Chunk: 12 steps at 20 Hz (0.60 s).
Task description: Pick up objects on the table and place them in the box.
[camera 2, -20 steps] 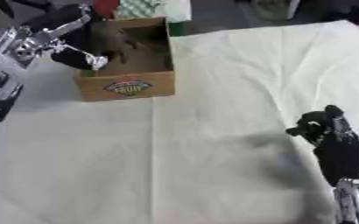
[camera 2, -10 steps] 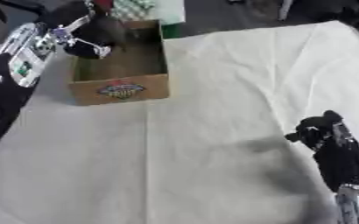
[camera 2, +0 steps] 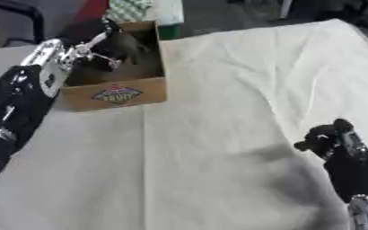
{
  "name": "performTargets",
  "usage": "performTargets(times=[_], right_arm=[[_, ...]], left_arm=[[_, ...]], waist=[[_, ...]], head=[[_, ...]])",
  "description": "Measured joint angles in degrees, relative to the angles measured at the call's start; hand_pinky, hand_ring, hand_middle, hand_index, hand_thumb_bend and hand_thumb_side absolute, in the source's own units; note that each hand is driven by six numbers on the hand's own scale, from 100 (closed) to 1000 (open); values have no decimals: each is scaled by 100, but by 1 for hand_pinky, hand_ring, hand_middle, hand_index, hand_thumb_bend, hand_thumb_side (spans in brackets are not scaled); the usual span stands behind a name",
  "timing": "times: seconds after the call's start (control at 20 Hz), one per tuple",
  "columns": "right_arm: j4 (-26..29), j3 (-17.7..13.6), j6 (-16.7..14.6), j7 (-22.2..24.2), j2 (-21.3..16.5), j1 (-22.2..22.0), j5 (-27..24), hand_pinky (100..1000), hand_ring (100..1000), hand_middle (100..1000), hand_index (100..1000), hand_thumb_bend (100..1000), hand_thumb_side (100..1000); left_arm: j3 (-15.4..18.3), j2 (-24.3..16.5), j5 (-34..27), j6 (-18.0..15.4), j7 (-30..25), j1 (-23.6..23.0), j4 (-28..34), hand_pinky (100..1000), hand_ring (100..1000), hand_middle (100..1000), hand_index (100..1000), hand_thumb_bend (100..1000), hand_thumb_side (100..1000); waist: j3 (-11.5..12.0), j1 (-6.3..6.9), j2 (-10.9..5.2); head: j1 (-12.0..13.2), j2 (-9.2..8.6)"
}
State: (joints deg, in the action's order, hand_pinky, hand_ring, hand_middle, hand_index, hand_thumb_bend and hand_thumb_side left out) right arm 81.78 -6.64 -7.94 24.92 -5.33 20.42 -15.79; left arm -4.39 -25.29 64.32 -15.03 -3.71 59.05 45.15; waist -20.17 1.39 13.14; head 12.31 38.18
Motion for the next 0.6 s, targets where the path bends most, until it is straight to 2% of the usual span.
performTargets(times=[0.15,0.25,0.3,0.35,0.4,0.6], right_arm=[[-16,17,-6,26,1,21,2,608,471,491,588,100,797],[-17,28,-9,29,2,22,3,608,471,491,588,100,797],[-17,28,-9,30,2,22,3,608,471,491,588,100,798],[-17,28,-10,30,2,22,3,608,471,491,588,100,798],[-17,28,-10,30,2,22,4,608,471,491,588,100,796],[-18,28,-10,30,2,23,4,608,471,491,588,100,797]], left_arm=[[73,36,156,44,29,0,-215,692,604,575,738,100,195],[106,56,206,64,-37,0,-333,707,650,616,752,108,253],[117,59,211,69,-92,0,-377,731,714,685,774,186,369],[138,59,212,67,-161,0,-413,736,724,698,780,201,392],[148,59,210,63,-234,-1,-438,756,755,740,795,273,481],[209,58,165,79,-413,-1,-450,829,831,819,822,368,637]], waist=[[-25,0,4],[-25,0,5],[-25,0,5],[-25,1,6],[-25,1,6],[-16,-1,6]], head=[[15,-1],[16,-1],[16,-2],[16,-2],[16,-2],[12,-2]])
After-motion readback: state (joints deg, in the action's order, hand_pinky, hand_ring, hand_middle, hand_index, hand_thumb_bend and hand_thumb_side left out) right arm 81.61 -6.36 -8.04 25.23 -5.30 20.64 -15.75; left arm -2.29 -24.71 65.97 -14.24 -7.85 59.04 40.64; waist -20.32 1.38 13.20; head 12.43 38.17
